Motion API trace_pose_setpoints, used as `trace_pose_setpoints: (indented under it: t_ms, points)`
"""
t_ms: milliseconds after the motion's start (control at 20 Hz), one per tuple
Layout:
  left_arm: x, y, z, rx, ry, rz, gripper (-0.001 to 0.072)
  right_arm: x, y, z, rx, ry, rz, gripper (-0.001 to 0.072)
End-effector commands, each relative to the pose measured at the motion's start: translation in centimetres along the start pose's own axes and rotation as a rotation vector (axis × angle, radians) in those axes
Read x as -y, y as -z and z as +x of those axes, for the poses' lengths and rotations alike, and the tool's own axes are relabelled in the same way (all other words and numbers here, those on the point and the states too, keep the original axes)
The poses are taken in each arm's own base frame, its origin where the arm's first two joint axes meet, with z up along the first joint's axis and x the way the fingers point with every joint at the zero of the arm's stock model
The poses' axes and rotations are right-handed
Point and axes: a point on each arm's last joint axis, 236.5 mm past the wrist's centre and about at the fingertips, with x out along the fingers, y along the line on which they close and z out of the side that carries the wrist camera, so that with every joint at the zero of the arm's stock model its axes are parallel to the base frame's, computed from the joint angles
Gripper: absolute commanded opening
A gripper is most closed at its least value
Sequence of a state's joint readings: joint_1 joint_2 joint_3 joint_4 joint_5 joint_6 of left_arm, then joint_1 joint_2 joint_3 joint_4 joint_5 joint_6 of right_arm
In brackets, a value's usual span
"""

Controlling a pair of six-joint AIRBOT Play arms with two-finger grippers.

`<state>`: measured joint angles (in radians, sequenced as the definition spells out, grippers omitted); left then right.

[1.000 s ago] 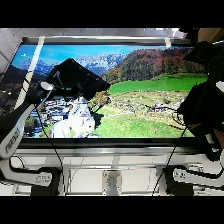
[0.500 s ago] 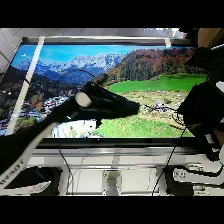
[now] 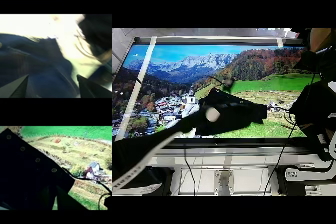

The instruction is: Fold the clothes and pants, and hang the long-sleeved shirts on hangers.

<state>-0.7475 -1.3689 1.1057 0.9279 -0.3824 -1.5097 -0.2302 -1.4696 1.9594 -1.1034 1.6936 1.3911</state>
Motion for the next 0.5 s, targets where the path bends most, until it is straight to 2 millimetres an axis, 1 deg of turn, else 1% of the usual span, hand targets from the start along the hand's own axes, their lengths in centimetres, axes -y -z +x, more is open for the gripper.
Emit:
trace_pose_setpoints:
  t_ms: [0, 50, 100, 150, 200, 250, 300, 350, 400, 450]
  points:
    - [-11.3, -0.7, -8.3, -0.173, -0.195, -0.088, 0.0589, 0.7, 2.9, 2.2, -0.125, -0.019, 0.042, 0.0285]
    - [-14.9, -0.1, -11.7, -0.212, -0.260, -0.156, 0.0473, 0.9, 4.5, 3.5, -0.179, -0.035, 0.068, 0.0317]
    - [-17.5, 0.8, -14.4, -0.222, -0.304, -0.224, 0.0465, 1.1, 6.5, 4.8, -0.236, -0.052, 0.086, 0.0317]
    - [-19.5, 2.4, -16.8, -0.228, -0.340, -0.281, 0.0466, 1.2, 8.6, 5.9, -0.287, -0.066, 0.104, 0.0317]
    - [-20.9, 4.4, -18.6, -0.227, -0.371, -0.337, 0.0465, 1.2, 11.2, 7.2, -0.334, -0.081, 0.122, 0.0317]
    - [-21.8, 6.9, -19.9, -0.222, -0.397, -0.393, 0.0465, 1.0, 13.8, 8.2, -0.372, -0.094, 0.136, 0.0317]
    - [-22.2, 9.6, -20.6, -0.231, -0.408, -0.443, 0.0465, 0.9, 16.0, 9.2, -0.387, -0.099, 0.152, 0.0317]
    - [-21.9, 12.3, -20.8, -0.240, -0.397, -0.497, 0.0465, 0.9, 18.1, 10.2, -0.383, -0.094, 0.177, 0.0317]
    - [-21.1, 14.1, -20.4, -0.244, -0.368, -0.546, 0.0465, 0.8, 20.0, 11.3, -0.377, -0.093, 0.205, 0.0317]
    - [-20.4, 15.5, -19.9, -0.238, -0.335, -0.595, 0.0466, 0.5, 21.7, 12.1, -0.383, -0.102, 0.231, 0.0317]
